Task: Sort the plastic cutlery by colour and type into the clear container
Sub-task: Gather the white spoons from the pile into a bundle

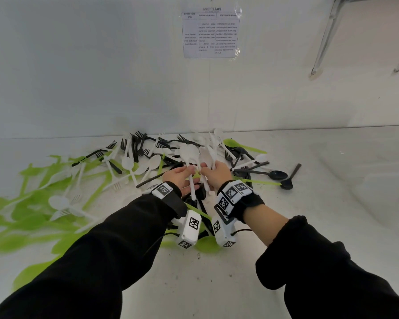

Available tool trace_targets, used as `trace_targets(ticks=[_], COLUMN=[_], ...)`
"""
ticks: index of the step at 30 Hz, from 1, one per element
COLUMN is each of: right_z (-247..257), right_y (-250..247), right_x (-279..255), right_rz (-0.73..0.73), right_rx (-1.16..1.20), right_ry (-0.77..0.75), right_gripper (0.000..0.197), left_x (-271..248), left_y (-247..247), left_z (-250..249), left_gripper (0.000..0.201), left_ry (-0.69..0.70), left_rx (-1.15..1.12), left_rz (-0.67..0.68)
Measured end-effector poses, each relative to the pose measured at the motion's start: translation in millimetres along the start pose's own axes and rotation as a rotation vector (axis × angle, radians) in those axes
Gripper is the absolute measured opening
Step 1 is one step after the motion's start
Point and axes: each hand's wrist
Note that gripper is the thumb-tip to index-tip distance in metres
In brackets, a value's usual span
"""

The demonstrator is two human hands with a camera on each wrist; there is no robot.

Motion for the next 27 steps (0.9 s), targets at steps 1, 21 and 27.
trace_targets(ticks=[1,21,27], right_z=[0,5,3], right_y=[0,-7,-7], right_x=[-2,-14,-18], right_rz=[-0.016,0.087,0.073], right_rx=[0.015,0.212,0.266], right_ry=[0.0,-0.01,-0.091], right_gripper=[0.017,0.017,0.014], left_x=[1,-12,-13], left_y=[0,7,5], left_z=[1,13,16], left_gripper=[0.037,0.009,0.015], left_ry=[0.005,0.182,0.27], left_rx=[-0.008,0.134,0.175], left_rz=[-0.011,0.008,0.003])
Point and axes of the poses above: each hand's wrist, its own x-axis towards the middle knuckle, its own y-axis out of the palm, z = x × y, and after that the axes turned 5 degrees about -z, right-handed
